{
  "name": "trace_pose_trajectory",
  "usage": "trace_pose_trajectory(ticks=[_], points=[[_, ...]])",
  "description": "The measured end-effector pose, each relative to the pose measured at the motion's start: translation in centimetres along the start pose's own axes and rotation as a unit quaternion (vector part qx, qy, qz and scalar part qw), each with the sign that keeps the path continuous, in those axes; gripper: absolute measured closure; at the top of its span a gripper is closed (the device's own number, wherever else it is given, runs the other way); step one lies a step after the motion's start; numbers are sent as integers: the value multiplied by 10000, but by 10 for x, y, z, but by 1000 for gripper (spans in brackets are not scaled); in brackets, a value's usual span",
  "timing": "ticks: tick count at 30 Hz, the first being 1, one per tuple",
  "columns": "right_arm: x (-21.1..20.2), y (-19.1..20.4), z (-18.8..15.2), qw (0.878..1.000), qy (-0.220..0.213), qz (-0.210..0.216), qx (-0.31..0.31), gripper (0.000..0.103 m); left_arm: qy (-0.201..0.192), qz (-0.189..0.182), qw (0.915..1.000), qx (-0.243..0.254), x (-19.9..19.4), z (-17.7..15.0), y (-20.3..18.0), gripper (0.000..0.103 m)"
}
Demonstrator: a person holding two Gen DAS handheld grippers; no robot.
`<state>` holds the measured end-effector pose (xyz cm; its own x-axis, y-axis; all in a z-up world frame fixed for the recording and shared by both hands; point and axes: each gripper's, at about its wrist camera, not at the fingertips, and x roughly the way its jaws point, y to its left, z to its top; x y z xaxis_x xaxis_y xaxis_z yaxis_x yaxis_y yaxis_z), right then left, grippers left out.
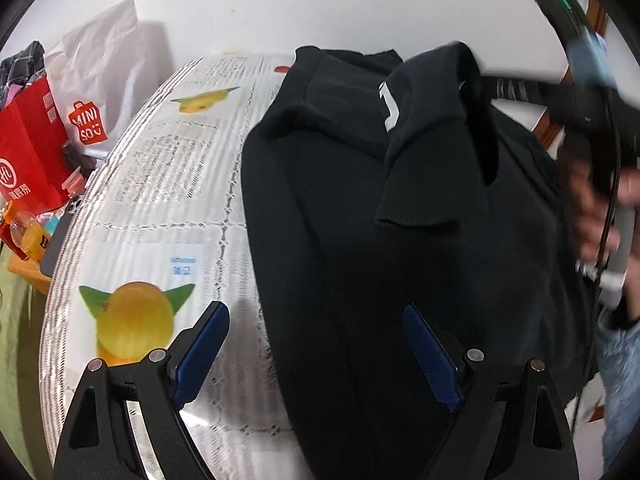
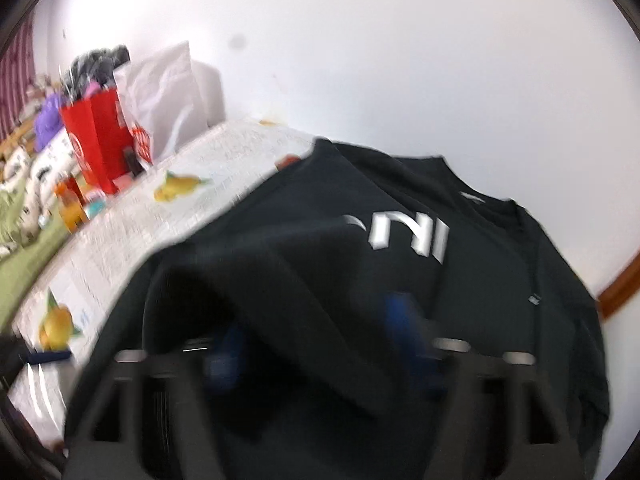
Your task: Fold small clothes
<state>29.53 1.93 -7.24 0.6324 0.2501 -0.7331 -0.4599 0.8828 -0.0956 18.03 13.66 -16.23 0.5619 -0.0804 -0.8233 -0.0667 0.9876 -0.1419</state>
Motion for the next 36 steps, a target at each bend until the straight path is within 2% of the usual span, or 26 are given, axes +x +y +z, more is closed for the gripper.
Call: trace_pose_trajectory(ticks=[3,6,9,12,13,14,15,18,22,24,25,26,27,30,33,35,36], points=[[-11,-40,0,9955,-364,185,859,97,31,222,9997,-34,5,-7,-2,17],[-25,-95,-18,9862,-542,-152,1556,97,51,267,9996,-25,6,-7,-3,17],[-31,-147,-47,9761,-392,-441,2091,94,59,337,9994,53,9,-8,-4,17],[-28,-180,-75,9723,61,-684,2236,71,55,413,9991,100,11,-8,-6,17],[-28,-187,-86,9718,221,-746,2224,59,56,433,9990,107,12,-7,-6,17],[-29,-190,-95,9721,314,-773,2192,51,54,455,9989,107,13,-7,-7,17],[-31,-192,-104,9730,406,-796,2127,50,56,472,9988,107,12,-7,-7,17],[-43,-188,-123,9759,612,-1028,1825,49,88,443,9990,70,12,-7,-4,17],[-71,-165,-126,9807,371,-1466,1236,49,7,208,9998,-54,5,-5,-3,17],[-84,-149,-115,9837,103,-1369,1164,45,-60,290,9996,5,1,-4,-5,17],[-87,-140,-108,9879,-4,-1079,1114,37,-85,364,9993,48,1,-2,-7,17],[-85,-130,-105,9906,-37,-853,1072,29,-109,451,9989,80,2,-1,-9,17],[-81,-122,-100,9926,-65,-618,1048,26,-121,504,9986,97,3,1,-10,17],[-45,-86,-83,9962,115,-238,825,25,-97,507,9987,55,9,4,-11,17],[-10,-63,-76,9973,398,-197,583,25,-60,470,9989,-15,12,4,-11,17],[13,-54,-74,9961,745,-314,365,25,-71,428,9991,-35,13,4,-11,17],[19,-52,-74,9957,773,-378,330,26,-72,405,9991,-37,13,4,-11,17]])
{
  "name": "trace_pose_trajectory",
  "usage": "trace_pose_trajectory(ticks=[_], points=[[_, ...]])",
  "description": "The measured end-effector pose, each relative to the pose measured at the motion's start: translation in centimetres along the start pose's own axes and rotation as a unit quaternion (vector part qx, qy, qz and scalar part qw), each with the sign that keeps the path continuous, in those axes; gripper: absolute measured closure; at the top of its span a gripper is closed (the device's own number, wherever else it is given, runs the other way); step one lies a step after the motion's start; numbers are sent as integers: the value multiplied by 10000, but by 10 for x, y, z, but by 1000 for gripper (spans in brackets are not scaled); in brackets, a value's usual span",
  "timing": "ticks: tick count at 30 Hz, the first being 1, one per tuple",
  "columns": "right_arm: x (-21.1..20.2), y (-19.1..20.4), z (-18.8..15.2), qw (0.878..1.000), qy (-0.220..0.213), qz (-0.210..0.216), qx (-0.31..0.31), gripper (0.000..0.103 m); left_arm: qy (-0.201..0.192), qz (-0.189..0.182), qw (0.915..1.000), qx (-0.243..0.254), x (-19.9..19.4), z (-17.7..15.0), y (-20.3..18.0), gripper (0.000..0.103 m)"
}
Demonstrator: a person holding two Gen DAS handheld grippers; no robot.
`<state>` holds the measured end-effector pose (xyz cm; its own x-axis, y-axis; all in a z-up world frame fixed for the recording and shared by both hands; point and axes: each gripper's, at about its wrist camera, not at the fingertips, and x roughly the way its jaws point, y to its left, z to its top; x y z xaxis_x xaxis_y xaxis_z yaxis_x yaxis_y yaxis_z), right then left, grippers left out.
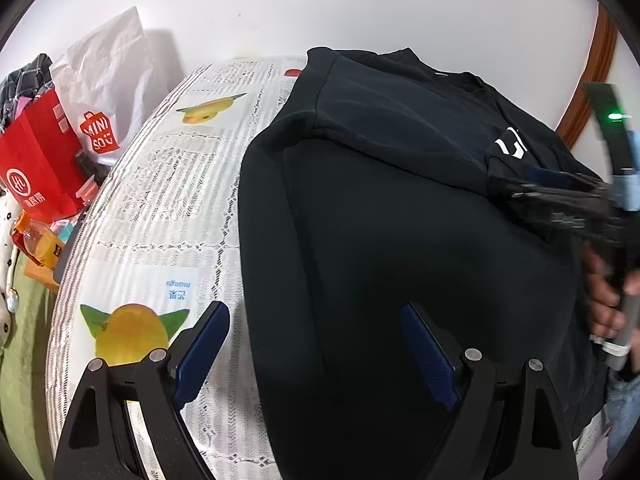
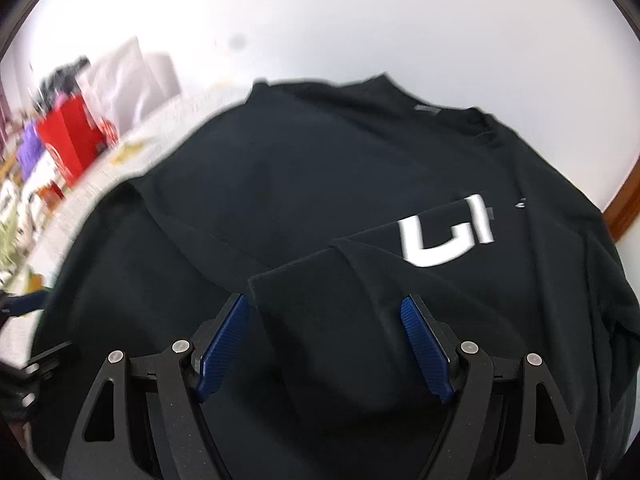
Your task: Fold small clothes
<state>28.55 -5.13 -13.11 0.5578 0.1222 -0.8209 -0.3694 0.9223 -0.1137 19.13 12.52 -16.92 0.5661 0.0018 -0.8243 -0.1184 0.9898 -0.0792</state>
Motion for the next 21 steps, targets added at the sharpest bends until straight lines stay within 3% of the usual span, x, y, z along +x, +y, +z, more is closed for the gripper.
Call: trace_pose_trajectory(ticks=[2,3,4,5,7,9,16,19,21], points=[[5,-1,1,10000,-6,94,21,39,54,-27,10000,24,3,-1,0,17],[3,-4,1,9999,-74,119,36,52,75,-30,10000,19,4,-2,1,17],[1,-9,3,9997,-141,165,61,72,107,-34,9999,3,6,-3,2,17],[-2,-18,5,9990,-106,411,128,88,96,-12,10000,10,8,-5,2,17],[-4,-36,7,9964,-22,758,381,89,73,69,9999,82,9,-6,0,17],[-12,-53,7,9962,-92,723,468,89,60,95,9999,125,9,-7,-1,17],[-62,-155,6,9901,-801,-32,1155,90,74,100,9999,79,10,-7,-1,17],[-65,-218,0,9810,-787,-525,1695,89,84,93,9999,78,11,-6,-1,17],[-56,-255,-7,9750,-553,-548,2082,88,80,60,9999,50,10,-6,0,17]])
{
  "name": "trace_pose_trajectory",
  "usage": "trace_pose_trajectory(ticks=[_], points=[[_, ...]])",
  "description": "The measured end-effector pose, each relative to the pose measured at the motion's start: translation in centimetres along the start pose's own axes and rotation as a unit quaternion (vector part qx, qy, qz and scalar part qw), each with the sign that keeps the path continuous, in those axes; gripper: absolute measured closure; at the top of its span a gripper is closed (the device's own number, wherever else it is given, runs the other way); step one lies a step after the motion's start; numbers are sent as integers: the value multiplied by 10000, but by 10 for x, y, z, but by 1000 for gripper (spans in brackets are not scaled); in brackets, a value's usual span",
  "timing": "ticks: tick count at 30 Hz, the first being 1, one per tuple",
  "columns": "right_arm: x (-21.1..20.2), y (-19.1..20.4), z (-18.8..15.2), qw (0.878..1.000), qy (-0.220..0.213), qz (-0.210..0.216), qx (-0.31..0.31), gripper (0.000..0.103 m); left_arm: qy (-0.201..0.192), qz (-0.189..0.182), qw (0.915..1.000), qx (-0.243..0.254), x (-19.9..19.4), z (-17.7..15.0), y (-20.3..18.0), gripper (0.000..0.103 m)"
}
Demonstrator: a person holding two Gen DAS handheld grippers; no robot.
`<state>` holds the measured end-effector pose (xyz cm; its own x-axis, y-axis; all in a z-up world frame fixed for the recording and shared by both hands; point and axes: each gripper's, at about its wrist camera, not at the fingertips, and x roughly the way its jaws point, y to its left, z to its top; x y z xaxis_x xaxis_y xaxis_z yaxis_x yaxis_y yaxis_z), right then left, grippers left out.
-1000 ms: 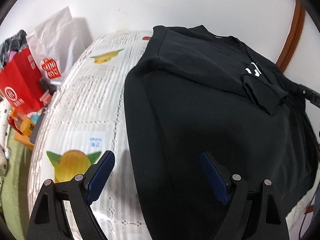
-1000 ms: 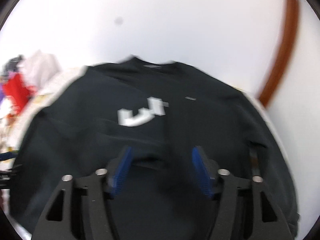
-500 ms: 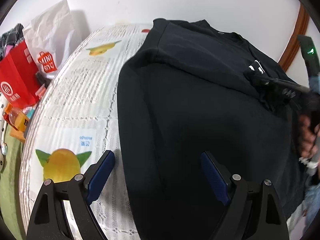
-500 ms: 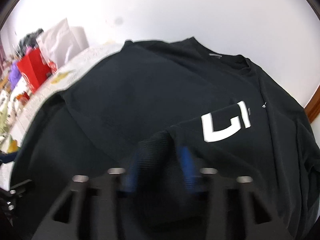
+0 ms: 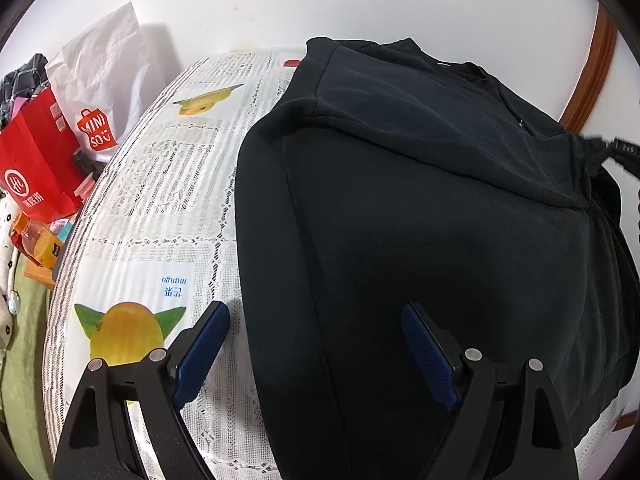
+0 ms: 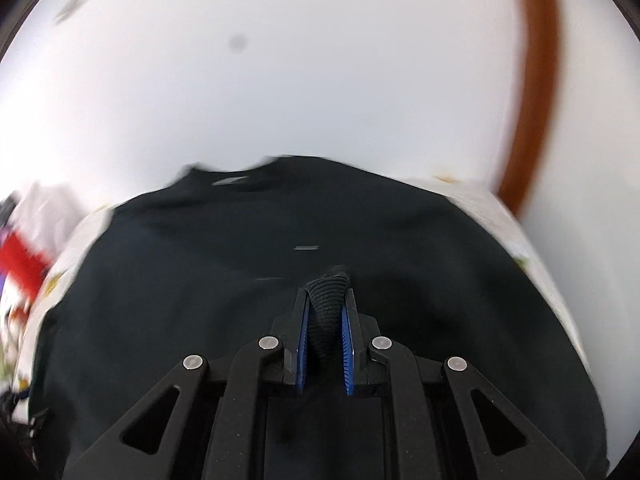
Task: Fold small clothes
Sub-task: 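Grasp the other sleeve cuff with the right gripper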
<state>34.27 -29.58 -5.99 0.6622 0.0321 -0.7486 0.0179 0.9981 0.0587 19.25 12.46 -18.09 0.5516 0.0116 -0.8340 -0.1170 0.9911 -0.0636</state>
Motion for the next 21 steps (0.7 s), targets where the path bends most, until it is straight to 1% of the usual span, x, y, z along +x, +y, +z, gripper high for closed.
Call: trace_pose_trajectory(ticks=[2,3,4,5,7,9,10,11,13,14,15,17,19,20,21], points=[[6,-21,0,9993,219,-178,246,85,-13,-88,9999,-55,-2,0,2,17],[2,-24,-2,9992,169,-284,216,82,-28,-124,9999,-83,-3,0,4,17],[-3,-24,-4,9991,53,-381,150,82,-44,-153,9998,-107,-4,1,5,17],[-10,-19,-6,9988,-126,-467,29,75,-72,-173,9997,-128,-6,2,6,17],[-17,-6,-11,9985,-295,-405,-204,69,-120,-132,9998,-107,-9,4,6,17],[-13,3,-18,9989,-234,-216,-334,69,-160,-50,9998,-66,-11,6,4,17],[-4,8,-22,9987,-89,-144,-486,69,-174,-16,9998,-46,-12,7,3,17],[8,16,-29,9978,50,-167,-638,69,-193,30,9998,-39,-13,7,3,17],[30,19,-44,9959,295,-401,-761,70,-187,94,9998,-26,-14,5,4,17],[44,13,-51,9947,507,-589,-672,71,-172,122,9998,-21,-14,4,4,17],[51,9,-54,9947,597,-604,-579,72,-164,143,9998,-24,-14,3,5,17],[47,2,-57,9970,522,-431,-375,72,-126,146,9998,-26,-15,0,7,17],[37,2,-58,9969,539,-462,-327,72,-88,103,9999,-4,-18,-3,8,17],[28,3,-58,9971,471,-482,-351,68,-94,69,9999,-4,-20,-5,9,17],[17,4,-61,9969,395,-554,-394,67,-99,36,9999,-12,-21,-7,10,17]])
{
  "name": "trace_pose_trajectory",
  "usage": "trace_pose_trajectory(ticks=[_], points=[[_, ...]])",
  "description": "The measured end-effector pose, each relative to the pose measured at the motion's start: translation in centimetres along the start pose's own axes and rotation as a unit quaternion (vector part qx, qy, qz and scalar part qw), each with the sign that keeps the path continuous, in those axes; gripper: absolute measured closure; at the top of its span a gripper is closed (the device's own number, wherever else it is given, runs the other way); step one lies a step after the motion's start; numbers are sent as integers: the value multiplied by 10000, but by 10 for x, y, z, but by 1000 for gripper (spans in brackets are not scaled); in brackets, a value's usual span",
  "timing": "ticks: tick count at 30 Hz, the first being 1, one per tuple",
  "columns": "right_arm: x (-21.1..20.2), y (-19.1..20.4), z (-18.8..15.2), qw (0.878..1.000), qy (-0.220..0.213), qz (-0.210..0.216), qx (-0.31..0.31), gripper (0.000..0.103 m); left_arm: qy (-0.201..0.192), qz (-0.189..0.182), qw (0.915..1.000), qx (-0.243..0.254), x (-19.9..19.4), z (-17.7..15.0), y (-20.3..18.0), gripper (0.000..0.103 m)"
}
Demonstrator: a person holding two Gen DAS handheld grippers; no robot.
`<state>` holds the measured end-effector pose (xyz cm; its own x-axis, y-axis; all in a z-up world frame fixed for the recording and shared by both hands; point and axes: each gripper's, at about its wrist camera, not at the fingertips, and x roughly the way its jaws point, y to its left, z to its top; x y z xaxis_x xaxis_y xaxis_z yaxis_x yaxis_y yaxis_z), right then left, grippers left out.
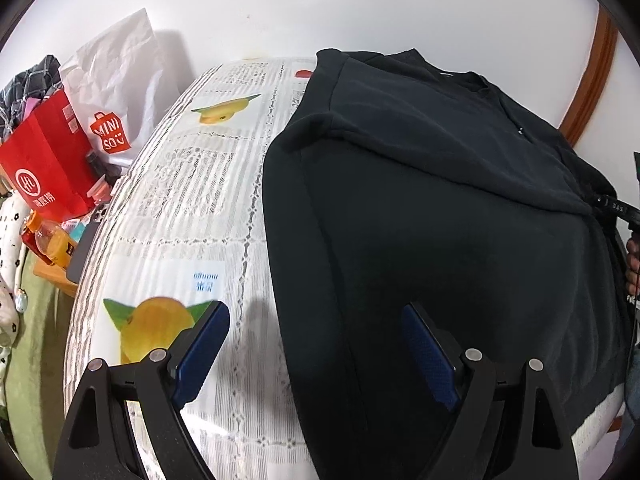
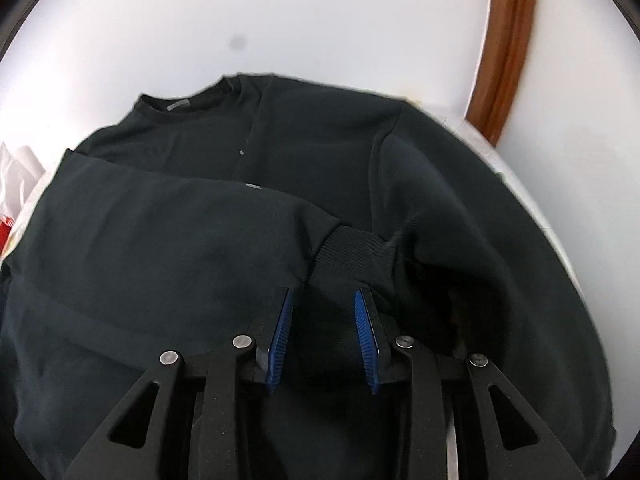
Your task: Fold small clothes
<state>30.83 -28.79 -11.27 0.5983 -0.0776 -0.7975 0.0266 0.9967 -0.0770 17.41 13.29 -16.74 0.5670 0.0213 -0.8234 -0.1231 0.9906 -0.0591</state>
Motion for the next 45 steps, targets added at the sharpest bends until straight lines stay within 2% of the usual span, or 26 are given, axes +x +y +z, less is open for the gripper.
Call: trace_pose_trajectory(ticks=[2,4,7,10,13,14,16,18,19,20,21,22,23,32,36,39,41,42,45], points=[[-20,-6,-11,10000,-74,-45,-27,55,15,-149,9999,-10,-4,-6,1,17],[-37,-11,-24,10000,-83,-52,5,48,18,-203,9998,-10,-7,-12,1,18],[-58,-25,-55,9999,21,-107,90,42,-5,-229,9997,51,-14,-24,-1,25],[-77,-41,-89,9994,174,-81,300,40,16,-268,9996,109,-20,-36,-5,34],[-93,-50,-124,9983,294,117,493,40,20,-239,9995,211,-24,-50,-9,48],[-96,-49,-135,9979,347,216,499,40,24,-285,9994,207,-24,-52,-9,55],[-102,-47,-153,9976,364,292,503,40,-44,-250,9995,164,-25,-56,-12,61],[-102,-43,-167,9975,347,336,521,41,-80,-132,9995,262,-25,-58,-17,78],[-102,-43,-173,9976,329,281,540,45,-81,-103,9995,288,-26,-58,-19,83],[-105,-42,-176,9981,224,194,544,58,-92,-97,9996,258,-28,-59,-19,92],[-106,-41,-178,9979,200,282,545,70,-95,-124,9996,218,-29,-60,-18,93],[-108,-41,-179,9971,223,464,564,91,-96,-136,9997,187,-31,-62,-16,94],[-112,-41,-181,9963,223,577,604,93,-104,-147,9997,183,-33,-64,-15,95],[-131,-35,-187,9977,351,488,299,95,32,-353,9993,123,-54,-87,-2,95],[-132,-32,-179,9984,451,326,18,90,74,-412,9990,126,-57,-89,1,90],[-140,-34,-155,9995,293,62,-108,80,33,-447,9990,29,-62,-82,4,86],[-150,-30,-134,9999,21,-3,-153,57,-84,-402,9992,18,-65,-71,5,76],[-152,-24,-120,9997,-117,70,-193,52,-133,-350,9993,33,-66,-65,5,69],[-148,4,-75,9980,-366,291,-434,51,-298,-191,9993,108,-65,-43,2,55]])
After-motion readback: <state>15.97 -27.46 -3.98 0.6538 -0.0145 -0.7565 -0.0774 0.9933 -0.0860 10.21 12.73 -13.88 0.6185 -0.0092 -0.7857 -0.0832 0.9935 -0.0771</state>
